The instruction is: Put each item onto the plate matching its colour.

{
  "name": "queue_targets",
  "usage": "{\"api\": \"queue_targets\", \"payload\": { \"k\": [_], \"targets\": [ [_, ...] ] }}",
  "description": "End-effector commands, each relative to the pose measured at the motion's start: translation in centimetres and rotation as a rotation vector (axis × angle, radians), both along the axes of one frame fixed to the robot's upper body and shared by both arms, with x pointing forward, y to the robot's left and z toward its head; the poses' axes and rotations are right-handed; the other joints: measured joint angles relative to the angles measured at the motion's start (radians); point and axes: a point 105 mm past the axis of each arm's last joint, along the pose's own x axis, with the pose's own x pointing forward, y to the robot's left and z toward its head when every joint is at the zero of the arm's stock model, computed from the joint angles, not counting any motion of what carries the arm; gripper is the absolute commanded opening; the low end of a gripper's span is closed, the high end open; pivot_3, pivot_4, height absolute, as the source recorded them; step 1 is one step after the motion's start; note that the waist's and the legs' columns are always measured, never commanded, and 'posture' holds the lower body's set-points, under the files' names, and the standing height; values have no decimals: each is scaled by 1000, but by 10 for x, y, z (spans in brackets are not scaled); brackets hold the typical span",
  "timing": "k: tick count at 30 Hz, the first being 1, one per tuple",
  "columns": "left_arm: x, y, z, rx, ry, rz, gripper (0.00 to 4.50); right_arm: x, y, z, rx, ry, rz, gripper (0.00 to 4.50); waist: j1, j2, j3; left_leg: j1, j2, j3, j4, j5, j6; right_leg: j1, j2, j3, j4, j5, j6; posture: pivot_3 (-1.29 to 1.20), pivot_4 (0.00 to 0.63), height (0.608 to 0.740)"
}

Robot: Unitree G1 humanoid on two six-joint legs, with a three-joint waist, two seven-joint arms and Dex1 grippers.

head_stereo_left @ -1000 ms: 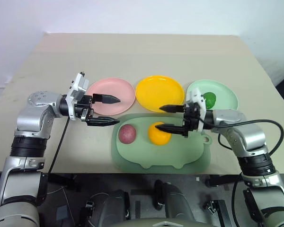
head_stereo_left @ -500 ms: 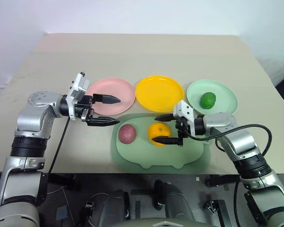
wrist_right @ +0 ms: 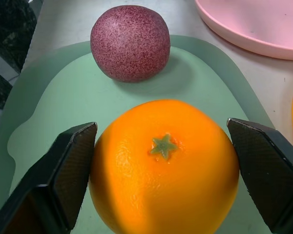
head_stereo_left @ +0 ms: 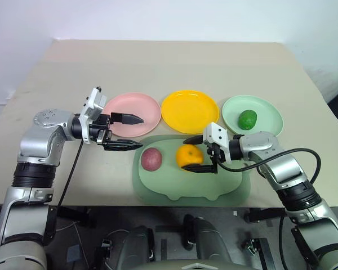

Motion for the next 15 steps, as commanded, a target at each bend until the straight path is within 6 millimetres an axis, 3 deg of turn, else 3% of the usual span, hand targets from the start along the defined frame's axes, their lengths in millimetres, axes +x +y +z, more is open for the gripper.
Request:
{"api": "queue_targets", "payload": {
  "k": [1,7,15],
  "targets": [
    [-3,0,12,-10,-54,-12,4500,-1,-10,-12,-59,67,-18,3786,1,0,0,0,0,0,0,0,0,0,0,0,0,0,0,0,150,704],
    [-3,0,13,-9,-55,-12,4500,-5,-10,-16,-89,73,4,3764,2,0,0,0,0,0,0,0,0,0,0,0,0,0,0,0,150,704],
    [-3,0,13,-13,-53,-14,4500,-3,3,30,162,128,5,3761,0,-1,0,0,0,0,0,0,0,0,0,0,0,0,0,0,150,704]
  ]
}}
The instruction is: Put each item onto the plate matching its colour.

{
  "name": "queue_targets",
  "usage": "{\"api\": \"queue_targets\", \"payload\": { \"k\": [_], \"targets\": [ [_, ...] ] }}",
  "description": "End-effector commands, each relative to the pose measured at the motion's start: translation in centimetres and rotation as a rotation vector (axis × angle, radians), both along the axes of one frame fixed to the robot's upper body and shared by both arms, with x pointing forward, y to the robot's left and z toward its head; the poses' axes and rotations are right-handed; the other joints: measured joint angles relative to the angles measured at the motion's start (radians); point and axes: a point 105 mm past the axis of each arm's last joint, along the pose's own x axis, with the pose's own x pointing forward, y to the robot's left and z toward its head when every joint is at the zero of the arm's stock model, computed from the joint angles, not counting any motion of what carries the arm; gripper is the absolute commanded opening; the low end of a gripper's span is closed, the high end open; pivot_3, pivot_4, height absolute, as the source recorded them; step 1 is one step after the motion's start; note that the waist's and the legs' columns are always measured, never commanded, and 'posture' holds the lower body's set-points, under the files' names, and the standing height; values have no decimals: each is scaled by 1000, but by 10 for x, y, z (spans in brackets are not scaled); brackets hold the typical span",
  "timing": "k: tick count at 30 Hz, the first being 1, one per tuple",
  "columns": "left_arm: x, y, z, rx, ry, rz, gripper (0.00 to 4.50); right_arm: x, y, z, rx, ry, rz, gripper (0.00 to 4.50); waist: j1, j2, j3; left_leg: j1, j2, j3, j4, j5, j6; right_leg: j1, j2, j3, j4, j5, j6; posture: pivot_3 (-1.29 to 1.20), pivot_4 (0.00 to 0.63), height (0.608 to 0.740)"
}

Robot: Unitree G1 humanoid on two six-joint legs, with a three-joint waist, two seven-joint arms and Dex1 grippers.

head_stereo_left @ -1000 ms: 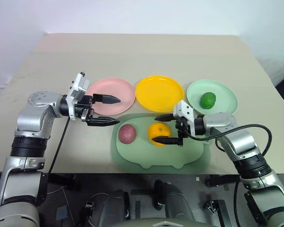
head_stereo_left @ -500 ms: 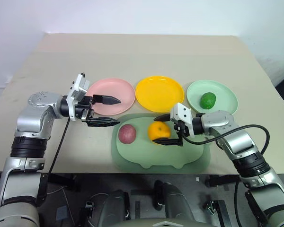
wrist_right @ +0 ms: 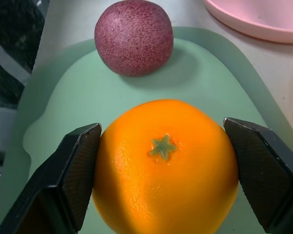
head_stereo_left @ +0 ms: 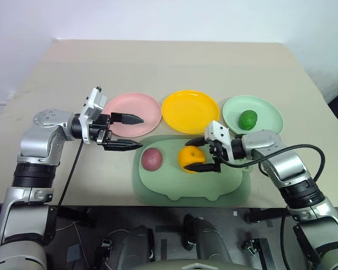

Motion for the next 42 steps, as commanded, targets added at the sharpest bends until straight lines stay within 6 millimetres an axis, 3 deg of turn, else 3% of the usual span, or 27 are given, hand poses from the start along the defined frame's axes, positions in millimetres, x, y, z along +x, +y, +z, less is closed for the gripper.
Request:
{"api": "queue_targets", "payload": {
  "k": [1,6,9,11,14,20,26,27,28,32,38,39,42],
  "targets": [
    [-3,0,12,-15,-51,-12,4500,1,8,37,180,5,7,3761,-1,0,0,0,0,0,0,0,0,0,0,0,0,0,0,0,150,704],
    [-3,0,12,-16,-51,-11,4500,10,9,69,359,37,-35,3761,-1,0,0,0,0,0,0,0,0,-1,0,0,0,0,0,0,150,704],
    [-3,0,12,-18,-50,-9,4500,33,7,79,397,-42,-157,3761,-2,0,0,0,0,0,0,0,0,-1,0,0,0,0,0,0,150,704],
    [-2,0,12,-18,-50,-8,4500,46,4,81,389,-100,-221,3761,-1,0,0,0,0,0,0,0,0,-1,0,0,0,0,0,0,150,704],
    [-3,0,11,-15,-47,-6,4500,87,-10,82,369,-186,-447,3761,-3,0,0,-1,0,1,0,0,0,-1,0,0,0,0,0,0,150,704],
    [-4,1,11,-14,-50,-2,4500,119,-20,71,273,-288,-616,3761,-8,1,1,-1,0,1,-2,0,0,-2,0,0,1,0,0,0,150,704],
    [-4,1,12,-16,-48,1,4500,119,-15,69,325,-242,-592,3761,-8,1,1,-1,0,1,-2,0,0,-2,0,0,1,0,0,0,150,704],
    [-4,1,11,-15,-48,1,4500,121,-15,68,327,-234,-606,4421,-7,1,1,-1,0,1,-2,0,0,-2,0,0,1,0,0,0,150,704],
    [-4,1,11,-16,-47,1,4500,122,-16,68,324,-238,-615,4477,-8,1,1,-1,0,1,-2,0,0,-2,0,0,1,0,0,0,150,704],
    [-5,1,11,-16,-44,2,4500,122,-18,64,301,-238,-619,4477,-8,1,1,-1,0,1,-2,0,0,-2,0,0,1,0,0,0,150,704],
    [-5,1,10,-17,-43,2,4500,118,-14,80,367,-258,-588,4477,-8,1,1,-1,0,1,-2,0,0,-2,0,0,1,0,0,0,150,704],
    [-5,0,10,-17,-43,1,4500,115,-11,87,423,-247,-559,4477,-9,3,-7,-1,0,1,-2,0,0,-2,0,0,1,0,0,0,0,704],
    [-5,0,10,-17,-44,0,4500,105,-8,103,512,-259,-492,4477,-13,7,-51,-8,0,1,-3,0,-1,-9,1,0,2,0,0,0,0,704]
  ]
}}
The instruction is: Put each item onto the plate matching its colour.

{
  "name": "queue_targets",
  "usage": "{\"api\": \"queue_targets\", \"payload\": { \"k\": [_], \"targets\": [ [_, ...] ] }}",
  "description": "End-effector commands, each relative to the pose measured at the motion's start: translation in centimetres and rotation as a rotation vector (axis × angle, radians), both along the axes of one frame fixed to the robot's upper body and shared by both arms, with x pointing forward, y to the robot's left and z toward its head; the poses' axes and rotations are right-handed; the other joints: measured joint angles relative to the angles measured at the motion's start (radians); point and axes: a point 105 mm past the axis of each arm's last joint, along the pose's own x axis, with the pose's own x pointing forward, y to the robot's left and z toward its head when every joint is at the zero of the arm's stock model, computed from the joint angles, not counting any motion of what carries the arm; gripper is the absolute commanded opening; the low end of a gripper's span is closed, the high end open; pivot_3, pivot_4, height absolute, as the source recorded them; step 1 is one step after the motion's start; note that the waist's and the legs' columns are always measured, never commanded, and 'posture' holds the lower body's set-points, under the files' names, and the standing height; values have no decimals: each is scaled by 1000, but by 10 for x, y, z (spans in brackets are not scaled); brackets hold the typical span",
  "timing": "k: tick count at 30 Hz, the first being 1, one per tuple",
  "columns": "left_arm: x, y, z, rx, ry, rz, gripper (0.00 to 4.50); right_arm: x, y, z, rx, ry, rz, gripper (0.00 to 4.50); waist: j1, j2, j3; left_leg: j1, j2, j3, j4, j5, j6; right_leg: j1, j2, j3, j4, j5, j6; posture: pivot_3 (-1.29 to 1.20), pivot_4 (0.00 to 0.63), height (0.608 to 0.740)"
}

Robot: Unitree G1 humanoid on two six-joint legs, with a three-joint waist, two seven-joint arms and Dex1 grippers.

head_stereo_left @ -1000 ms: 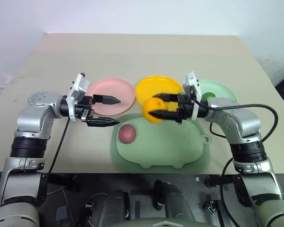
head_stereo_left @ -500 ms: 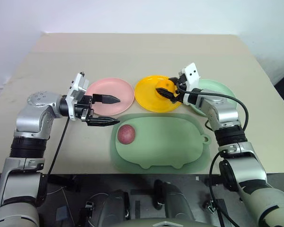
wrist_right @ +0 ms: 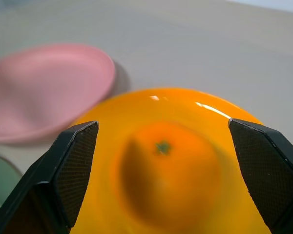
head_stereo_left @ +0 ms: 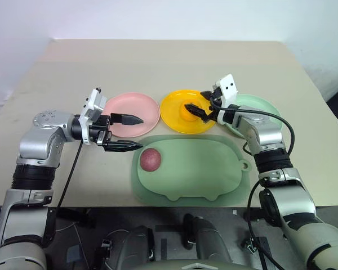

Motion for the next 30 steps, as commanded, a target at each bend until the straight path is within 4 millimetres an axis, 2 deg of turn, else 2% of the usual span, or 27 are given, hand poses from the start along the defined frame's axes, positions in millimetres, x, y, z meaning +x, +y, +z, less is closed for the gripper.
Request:
{"api": "queue_targets", "payload": {
  "k": [1,3,5,7,9,12,16,22,25,30],
  "targets": [
    [-3,-1,14,-18,-51,-17,4500,-13,5,49,100,-155,84,4477,-2,1,-15,0,0,0,0,0,0,0,0,0,-1,0,0,0,0,704],
    [-3,-1,14,-17,-54,-19,4500,-26,9,55,151,-160,169,4477,-2,1,-20,4,0,0,-1,0,0,6,0,-1,-3,0,0,0,0,704],
    [-3,-1,14,-15,-56,-24,4500,-53,17,57,147,-189,328,4477,0,1,-28,7,1,0,-1,0,0,10,0,-2,-4,0,0,0,0,704],
    [-3,-2,14,-10,-61,-29,4500,-76,19,48,117,-153,452,4477,4,1,-35,7,1,-1,-1,0,0,10,0,-2,-4,0,0,0,0,704],
    [-3,-2,14,-10,-61,-29,4500,-86,17,38,69,-131,499,4477,4,-1,-38,7,0,-1,-1,-1,1,10,0,-2,-4,0,0,0,0,704],
    [-3,-2,14,-13,-59,-30,4500,-91,15,30,26,-109,512,4477,1,1,-40,7,0,-1,0,-1,1,10,0,-2,-3,0,0,0,0,704],
    [-4,-2,12,-10,-61,-39,4500,-112,17,19,-19,-36,621,4477,1,1,-41,7,0,-1,-1,-1,1,9,1,-2,-3,0,0,0,0,704],
    [-6,-2,8,23,-63,-54,4500,-120,14,-5,-135,14,649,4477,4,0,-46,7,0,-1,-1,-1,1,10,0,-2,-3,0,0,0,0,704],
    [-7,2,-7,120,-55,-53,4500,-112,15,5,-87,-12,610,4477,2,0,-47,7,0,-1,-1,-1,1,9,0,-2,-3,0,0,0,0,704],
    [-13,-1,-32,234,-52,-90,4500,-109,15,8,-80,-23,594,4477,4,1,-49,7,0,-1,-1,-1,1,9,1,-2,-4,0,0,0,0,704]
  ]
}}
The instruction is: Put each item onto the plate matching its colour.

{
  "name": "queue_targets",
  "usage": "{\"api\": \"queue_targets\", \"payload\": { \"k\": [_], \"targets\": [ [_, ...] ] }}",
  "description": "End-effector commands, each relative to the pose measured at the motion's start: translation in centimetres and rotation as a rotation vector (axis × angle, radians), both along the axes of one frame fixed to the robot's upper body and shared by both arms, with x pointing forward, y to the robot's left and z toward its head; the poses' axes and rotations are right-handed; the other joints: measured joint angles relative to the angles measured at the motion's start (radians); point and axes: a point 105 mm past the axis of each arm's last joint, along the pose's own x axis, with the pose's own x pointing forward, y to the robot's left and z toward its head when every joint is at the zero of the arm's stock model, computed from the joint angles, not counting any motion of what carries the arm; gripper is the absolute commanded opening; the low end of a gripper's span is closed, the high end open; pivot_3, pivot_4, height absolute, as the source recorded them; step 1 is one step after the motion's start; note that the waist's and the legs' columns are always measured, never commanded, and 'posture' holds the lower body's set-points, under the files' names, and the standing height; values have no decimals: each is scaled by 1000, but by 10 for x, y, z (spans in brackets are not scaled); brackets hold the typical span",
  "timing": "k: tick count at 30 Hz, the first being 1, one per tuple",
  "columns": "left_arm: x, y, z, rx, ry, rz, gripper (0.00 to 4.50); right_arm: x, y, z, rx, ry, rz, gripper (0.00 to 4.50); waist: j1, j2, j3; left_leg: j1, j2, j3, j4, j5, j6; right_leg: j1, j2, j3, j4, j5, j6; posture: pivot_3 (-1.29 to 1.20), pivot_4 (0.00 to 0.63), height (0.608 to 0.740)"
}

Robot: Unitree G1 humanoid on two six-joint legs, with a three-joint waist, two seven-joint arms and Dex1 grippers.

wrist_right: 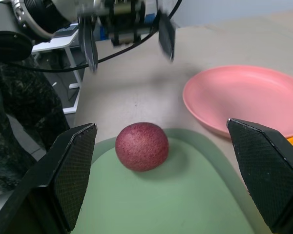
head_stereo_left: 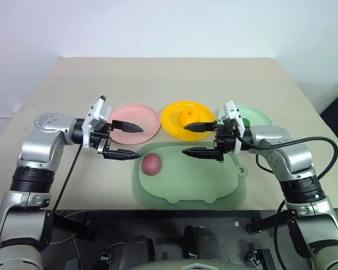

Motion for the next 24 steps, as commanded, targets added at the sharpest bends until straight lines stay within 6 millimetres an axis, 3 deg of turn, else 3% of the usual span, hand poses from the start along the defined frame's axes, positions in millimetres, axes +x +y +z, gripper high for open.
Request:
{"api": "queue_targets", "payload": {
  "k": [1,24],
  "targets": [
    [-5,-7,-3,33,-38,-47,4500,3,1,17,38,-57,1,4477,3,0,0,0,0,0,0,0,0,0,0,0,0,0,0,0,0,704],
    [2,-29,-30,68,-41,-40,4500,7,5,22,51,-97,-36,4477,4,-1,-7,0,0,0,1,0,0,0,0,0,0,0,0,0,0,704]
  ]
}}
